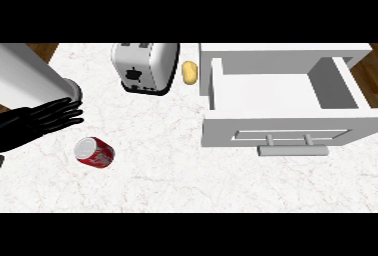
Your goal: Pick up the can, place it into the drawer and close the drawer
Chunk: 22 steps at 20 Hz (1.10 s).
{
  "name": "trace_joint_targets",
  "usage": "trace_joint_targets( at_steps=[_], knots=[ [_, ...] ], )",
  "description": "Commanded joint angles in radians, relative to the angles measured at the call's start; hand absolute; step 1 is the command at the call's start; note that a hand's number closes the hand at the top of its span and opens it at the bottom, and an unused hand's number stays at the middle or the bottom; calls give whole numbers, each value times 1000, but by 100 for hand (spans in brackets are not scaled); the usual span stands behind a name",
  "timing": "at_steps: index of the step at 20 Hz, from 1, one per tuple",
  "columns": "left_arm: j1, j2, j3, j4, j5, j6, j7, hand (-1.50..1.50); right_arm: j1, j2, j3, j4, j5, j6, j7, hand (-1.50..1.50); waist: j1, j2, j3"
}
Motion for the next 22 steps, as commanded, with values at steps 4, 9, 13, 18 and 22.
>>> trace_joint_targets(
  at_steps=[4, 9, 13, 18, 22],
  knots=[
    [20, -134, 134, 36, -312, -66, -112, -150, -47, -40, -90, 93, -56, 67, -6, -150, 2, 1, 0],
    [90, -219, 194, 24, -548, -68, -256, -150, -39, -4, -65, 14, -26, 34, 62, -150, 3, 3, -2],
    [-47, -189, 244, 199, -664, -62, -359, -150, -43, -12, -93, 4, -60, 63, 72, -150, -10, 5, -2],
    [-36, -180, 214, 240, -817, -20, -517, -150, -42, 49, -65, 24, -21, 81, 17, -150, -20, 10, -3],
    [-61, -194, 186, 315, -892, 55, -599, -150, -23, 21, -87, -38, -67, 81, 80, -150, -27, 11, -4]
  ],
)
